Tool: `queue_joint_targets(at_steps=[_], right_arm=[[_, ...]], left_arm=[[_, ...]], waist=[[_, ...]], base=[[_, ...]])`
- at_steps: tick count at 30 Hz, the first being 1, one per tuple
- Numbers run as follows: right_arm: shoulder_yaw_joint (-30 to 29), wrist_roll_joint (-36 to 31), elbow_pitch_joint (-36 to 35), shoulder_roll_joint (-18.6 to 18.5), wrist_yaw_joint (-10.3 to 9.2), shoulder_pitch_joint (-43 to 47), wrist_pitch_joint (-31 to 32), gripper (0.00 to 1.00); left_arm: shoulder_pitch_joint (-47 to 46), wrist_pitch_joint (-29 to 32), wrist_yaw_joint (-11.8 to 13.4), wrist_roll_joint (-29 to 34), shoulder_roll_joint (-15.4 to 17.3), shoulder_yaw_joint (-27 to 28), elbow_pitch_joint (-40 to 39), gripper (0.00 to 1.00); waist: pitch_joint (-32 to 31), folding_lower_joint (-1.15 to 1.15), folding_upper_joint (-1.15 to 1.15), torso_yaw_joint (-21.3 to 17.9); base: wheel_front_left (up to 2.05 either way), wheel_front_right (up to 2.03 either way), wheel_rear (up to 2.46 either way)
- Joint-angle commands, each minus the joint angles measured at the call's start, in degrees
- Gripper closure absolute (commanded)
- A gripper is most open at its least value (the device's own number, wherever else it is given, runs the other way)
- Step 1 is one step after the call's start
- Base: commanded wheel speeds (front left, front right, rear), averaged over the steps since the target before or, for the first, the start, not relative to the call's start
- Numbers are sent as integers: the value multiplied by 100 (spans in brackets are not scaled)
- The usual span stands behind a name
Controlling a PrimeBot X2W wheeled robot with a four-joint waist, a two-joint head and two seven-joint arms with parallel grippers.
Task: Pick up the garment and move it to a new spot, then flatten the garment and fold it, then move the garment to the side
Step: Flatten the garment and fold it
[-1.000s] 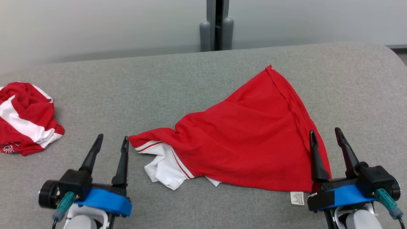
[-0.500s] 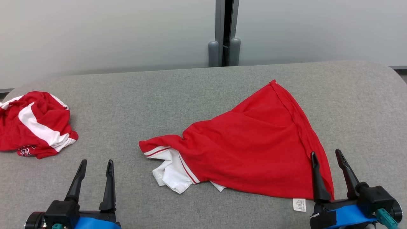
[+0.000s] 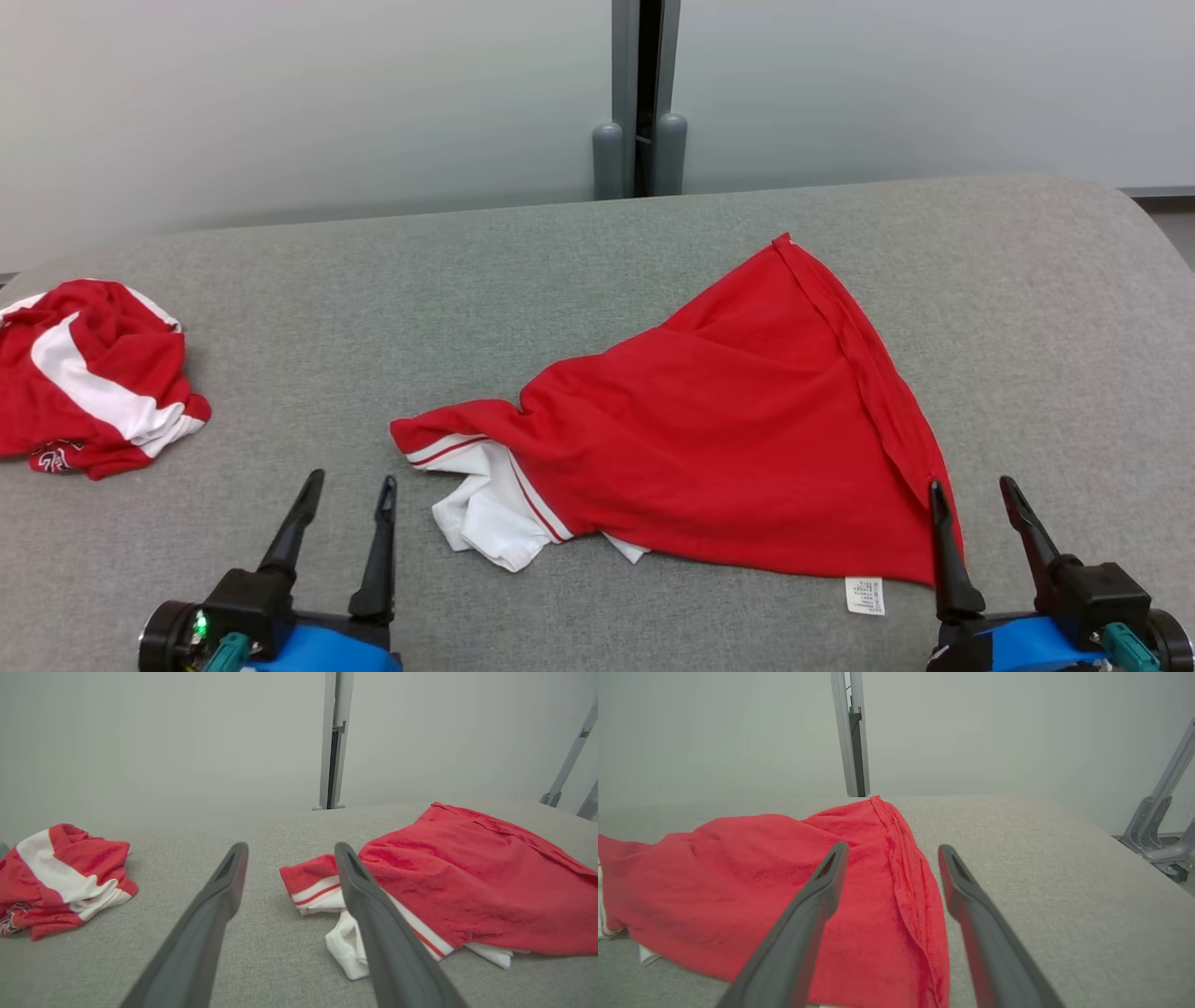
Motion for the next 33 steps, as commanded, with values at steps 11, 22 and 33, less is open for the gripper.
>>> queue_joint_targets(at_steps=[11, 22, 33], right_arm=[[-247, -219, 984, -4, -5, -257, 0, 0], [-245, -232, 1650, 13, -5, -649, 0, 0], [-65, -146, 2215, 21, -4, -927, 0, 0]], left_arm=[[-564, 2, -77, -25, 61, -371, 1162, 0], [-851, 2, -93, -89, 152, -452, 2004, 0], [-1135, 16, -97, -210, 119, -697, 2528, 0]], waist=[[337, 1, 0, -256], [641, 1, 0, -449], [818, 1, 0, -486]], base=[[0, 0, 0], [0, 0, 0], [0, 0, 0]])
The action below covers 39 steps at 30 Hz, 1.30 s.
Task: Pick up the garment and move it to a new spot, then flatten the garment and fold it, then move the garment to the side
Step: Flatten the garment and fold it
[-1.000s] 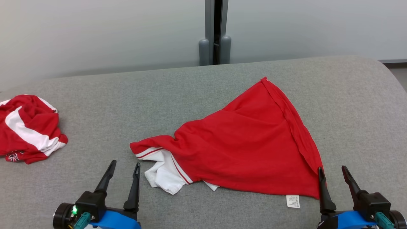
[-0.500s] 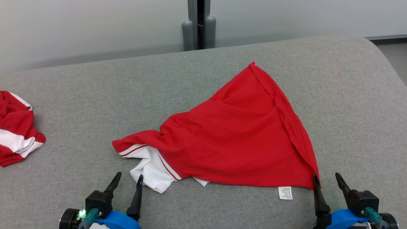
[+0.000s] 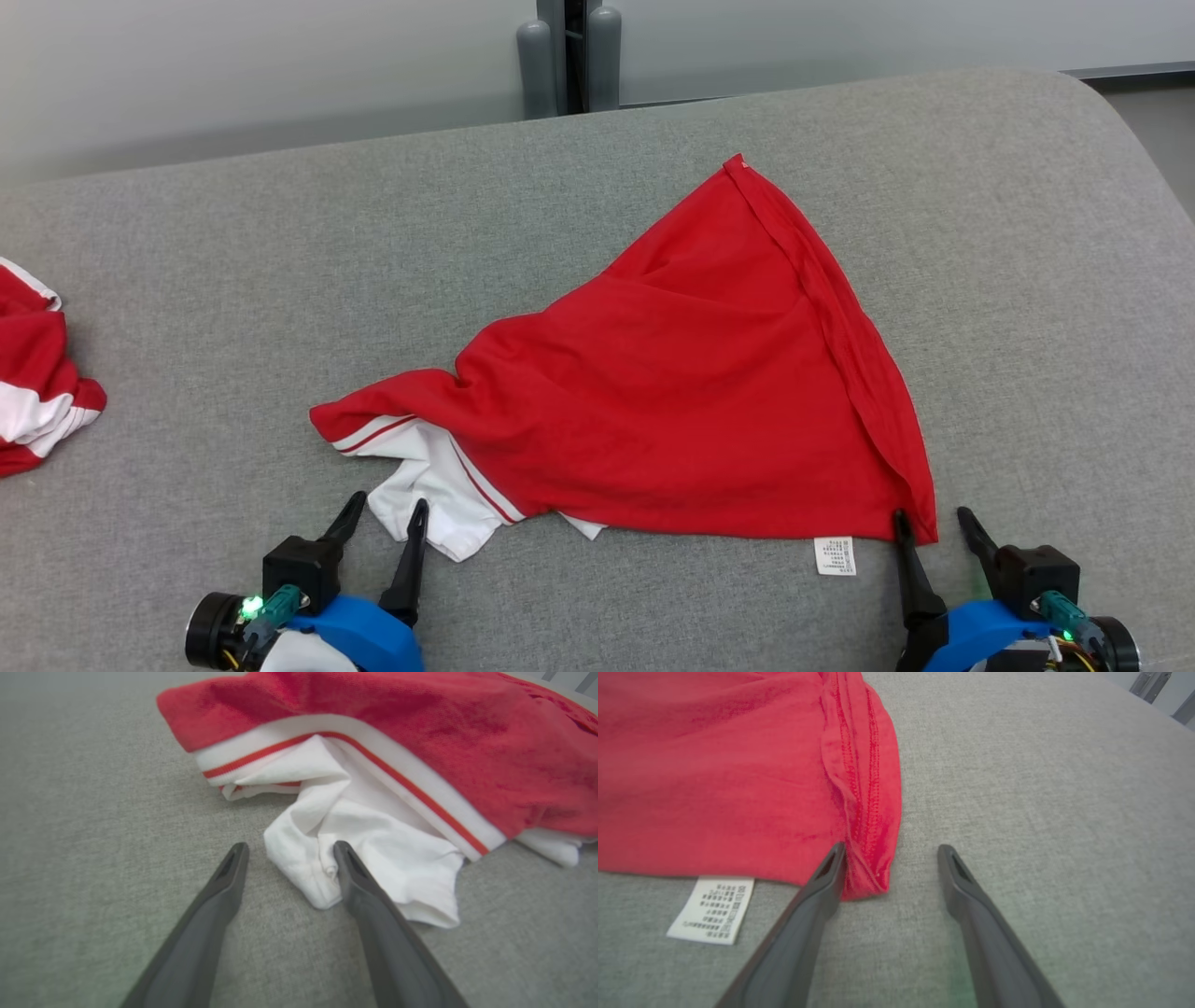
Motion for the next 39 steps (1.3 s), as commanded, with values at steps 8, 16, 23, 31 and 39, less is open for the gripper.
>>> queue_joint_targets(at_steps=[8, 16, 23, 31, 39], right_arm=[[295, 381, 246, 18, -4, -77, 6, 100], [417, 555, -266, 17, -4, 126, 1, 100], [669, 570, -931, -46, -3, -95, 1, 100], [1131, 663, -1352, -415, -3, -1468, 0, 100], [1297, 756, -1085, -703, -4, -3534, 1, 100]], left_arm=[[6, 24, -12, -324, 20, -36, 29, 100], [368, 19, -12, -435, 104, 130, -826, 100], [98, 19, -12, -455, 214, -118, -1397, 100], [-1292, 18, -12, -570, 625, -600, -1591, 100], [-3348, 18, -12, -713, 1140, -807, -1363, 100]], waist=[[-44, -1, 0, -8], [-161, -1, 0, 87], [-181, -1, 0, 181], [133, -1, 0, 127], [798, -1, 0, 124]], base=[[0, 0, 0], [0, 0, 0], [0, 0, 0], [0, 0, 0], [0, 0, 0]])
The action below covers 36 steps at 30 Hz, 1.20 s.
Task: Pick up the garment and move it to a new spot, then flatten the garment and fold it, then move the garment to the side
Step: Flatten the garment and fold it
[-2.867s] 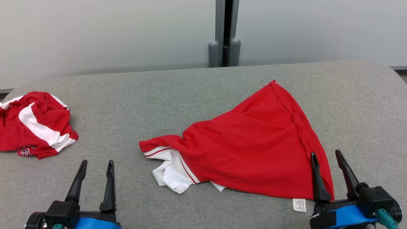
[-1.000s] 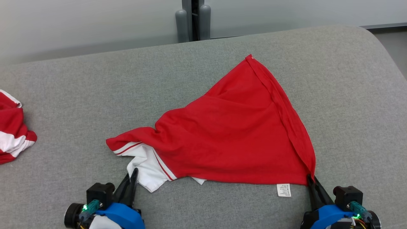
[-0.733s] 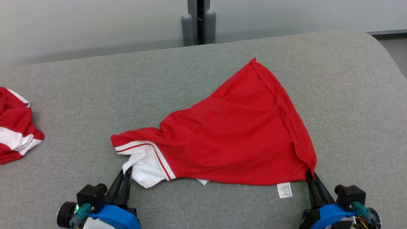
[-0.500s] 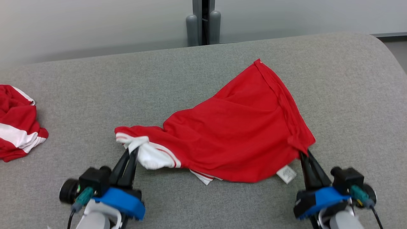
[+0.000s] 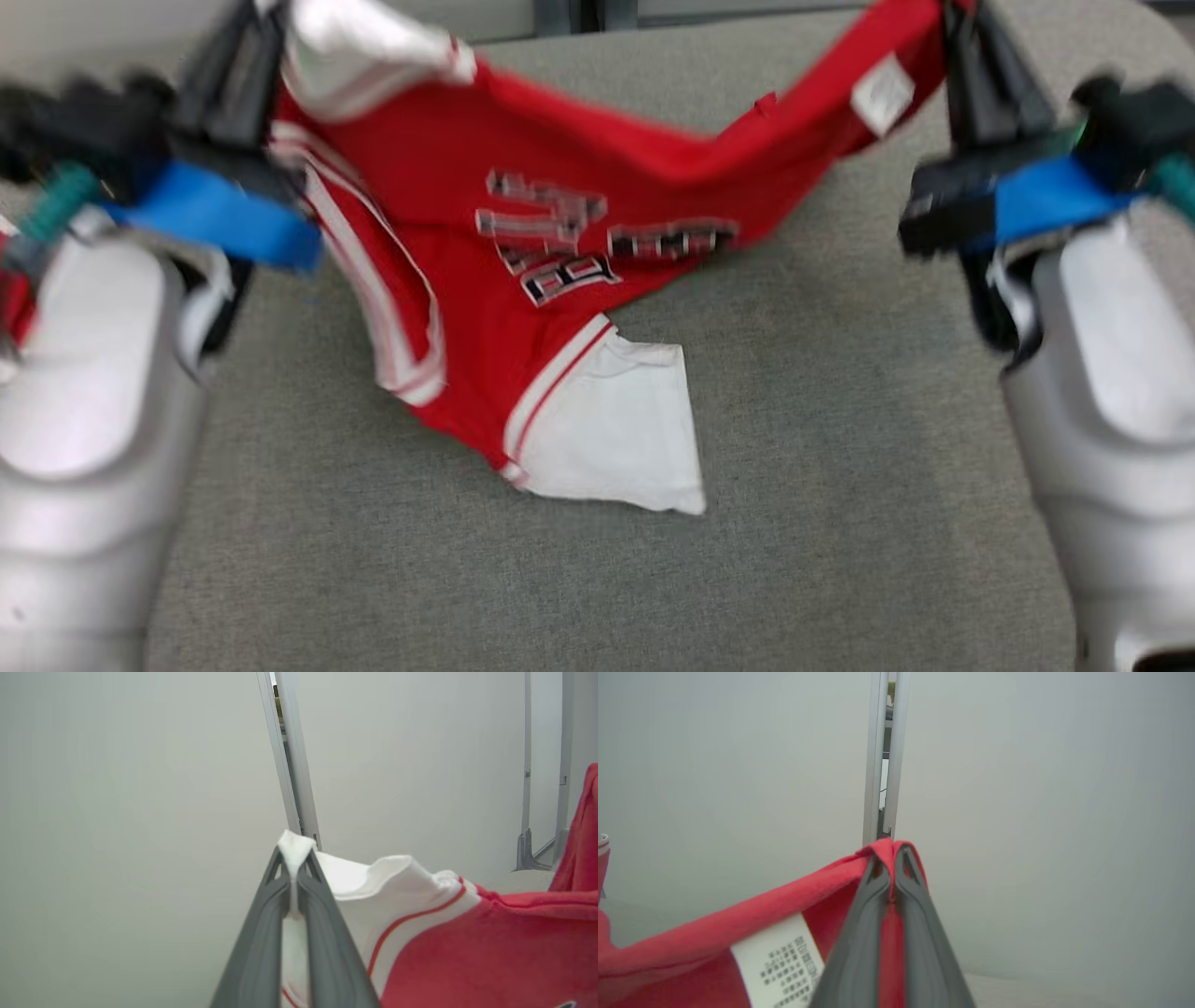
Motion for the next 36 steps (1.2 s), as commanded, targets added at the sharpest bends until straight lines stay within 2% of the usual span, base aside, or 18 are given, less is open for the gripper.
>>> queue_joint_targets(at_steps=[1, 5, 12, 16, 20, 24, 29, 36], right_arm=[[29, 65, 89, -47, -4, -331, 0, 100], [66, 88, 512, -155, -4, -1584, 1, 100], [4, 298, 1414, -97, -3, -3538, 14, 100], [35, 208, 1885, -174, -4, -4357, 9, 100], [62, 97, 2158, -284, -3, -4819, 5, 100], [107, 86, 2203, -362, -4, -4773, 3, 100], [91, 151, 1983, -359, -4, -4184, 2, 100], [-84, 233, 999, -224, -3, -2435, 1, 100]], left_arm=[[-287, 3, 6, -28, 64, 4, 42, 100], [-1481, 3, 6, -87, 259, 11, 285, 100], [-3301, 2, 6, -154, 504, -133, 723, 100], [-3994, 3, 6, -161, 562, -304, 851, 100], [-4313, 3, 6, -284, 467, -424, 868, 100], [-4327, 3, 6, -379, 477, -515, 854, 100], [-3765, 3, 21, -471, 507, -457, 678, 100], [-2039, 3, 168, -622, 662, -71, 25, 100]], waist=[[282, -1, 0, -2], [592, -1, 0, 3], [898, -1, 0, -3], [941, -1, 0, 11], [978, -1, 0, 109], [1059, -1, 0, 152], [1216, -1, 0, 178], [1151, -1, 0, 173]], base=[[0, 0, 0], [0, 0, 0], [0, 0, 0], [0, 0, 0], [0, 0, 0], [0, 0, 0], [0, 0, 0], [0, 0, 0]])
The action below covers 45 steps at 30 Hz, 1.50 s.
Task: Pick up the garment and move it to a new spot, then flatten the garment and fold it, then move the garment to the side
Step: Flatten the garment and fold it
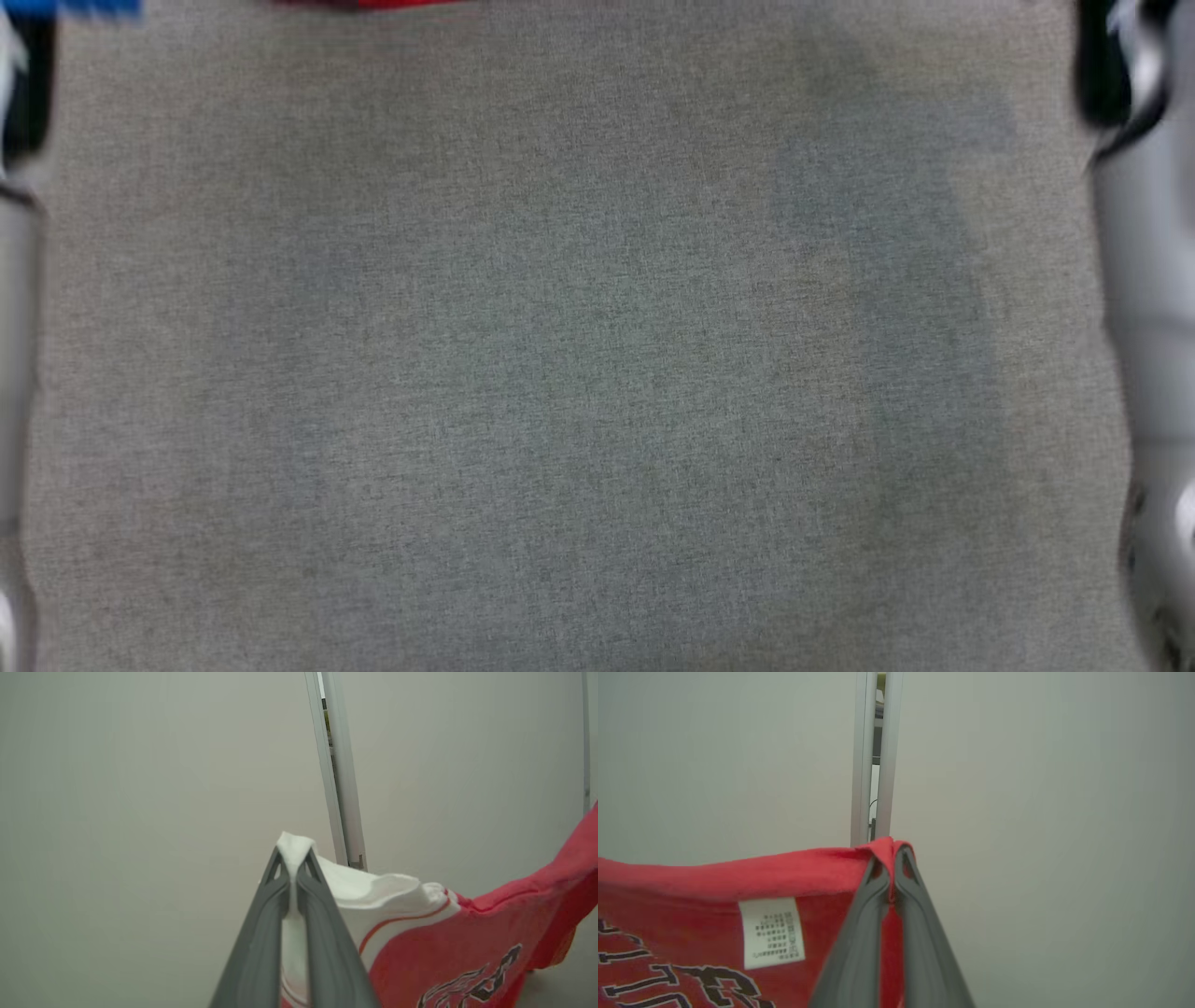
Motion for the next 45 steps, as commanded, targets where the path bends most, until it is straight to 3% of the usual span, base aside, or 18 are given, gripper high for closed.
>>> queue_joint_targets(at_steps=[1, 10, 16, 22, 28, 33, 45], right_arm=[[7, 13, -183, 42, -2, 505, 1, 100], [-101, 361, -1208, 199, -4, 3432, 0, 100], [-324, 697, -1417, 331, -4, 5020, 0, 100], [-445, 848, -1350, 405, -4, 6168, -1, 100], [-441, 936, -1369, 372, -6, 6997, 17, 100], [-536, 1007, -1548, 342, -7, 7524, 154, 100], [-702, 1065, -2029, 480, -7, 7749, 471, 100]], left_arm=[[494, 3, 67, -73, 36, 113, -159, 100], [3717, 2, 441, -177, -320, 592, -1362, 100], [5574, 3, 506, -269, -749, 798, -1744, 100], [6726, 3, 454, -216, -1101, 859, -1661, 100], [7506, 2, 443, -158, -1335, 975, -1569, 100], [7925, 3, 287, -133, -1434, 1031, -1446, 100], [7816, 2, 70, 139, -1535, 1034, -1445, 100]], waist=[[-83, 0, 0, 3], [-723, 0, 0, 119], [-1233, 0, 0, 154], [-1672, 0, 0, 191], [-1989, 0, 0, 215], [-2140, 0, 0, 223], [-2292, 0, 0, 217]], base=[[0, 0, 0], [0, 0, 0], [0, 0, 0], [0, 0, 0], [0, 0, 0], [0, 0, 0], [0, 0, 0]])
